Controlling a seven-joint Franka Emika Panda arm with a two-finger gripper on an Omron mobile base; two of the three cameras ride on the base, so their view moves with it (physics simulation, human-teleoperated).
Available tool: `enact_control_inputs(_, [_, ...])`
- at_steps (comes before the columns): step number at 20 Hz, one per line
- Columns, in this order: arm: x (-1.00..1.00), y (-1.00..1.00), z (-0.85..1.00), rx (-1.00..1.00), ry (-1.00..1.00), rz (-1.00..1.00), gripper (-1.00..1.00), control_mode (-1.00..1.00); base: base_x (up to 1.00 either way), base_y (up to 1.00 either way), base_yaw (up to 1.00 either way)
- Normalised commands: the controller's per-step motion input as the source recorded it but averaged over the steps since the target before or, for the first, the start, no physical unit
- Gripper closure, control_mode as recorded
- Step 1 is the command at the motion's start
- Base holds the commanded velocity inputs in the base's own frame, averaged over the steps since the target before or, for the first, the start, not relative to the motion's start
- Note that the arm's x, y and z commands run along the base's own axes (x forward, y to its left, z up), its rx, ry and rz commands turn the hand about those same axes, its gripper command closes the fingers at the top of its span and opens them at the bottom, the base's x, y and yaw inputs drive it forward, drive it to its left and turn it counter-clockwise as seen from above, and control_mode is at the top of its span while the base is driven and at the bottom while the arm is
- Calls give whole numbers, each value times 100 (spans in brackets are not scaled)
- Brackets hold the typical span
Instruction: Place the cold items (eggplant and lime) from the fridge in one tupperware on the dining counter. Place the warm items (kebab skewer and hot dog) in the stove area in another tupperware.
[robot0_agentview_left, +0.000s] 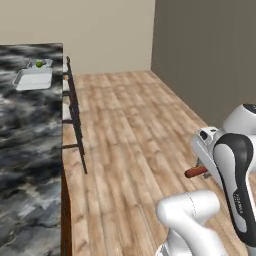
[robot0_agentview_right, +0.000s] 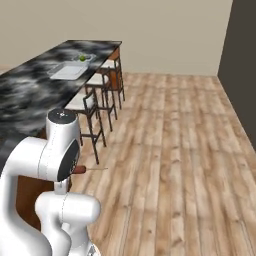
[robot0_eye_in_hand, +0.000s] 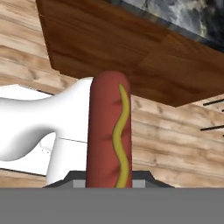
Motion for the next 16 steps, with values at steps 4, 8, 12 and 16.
enact_control_inputs(4, [0, 0, 0, 0, 0, 0, 100, 100, 100, -62, 37])
enact_control_inputs(8, [0, 0, 0, 0, 0, 0, 100, 100, 100, -42, 37])
enact_control_inputs(12, [0, 0, 0, 0, 0, 0, 100, 100, 100, -28, 46])
enact_control_inputs(16, [0, 0, 0, 0, 0, 0, 100, 100, 100, -33, 54])
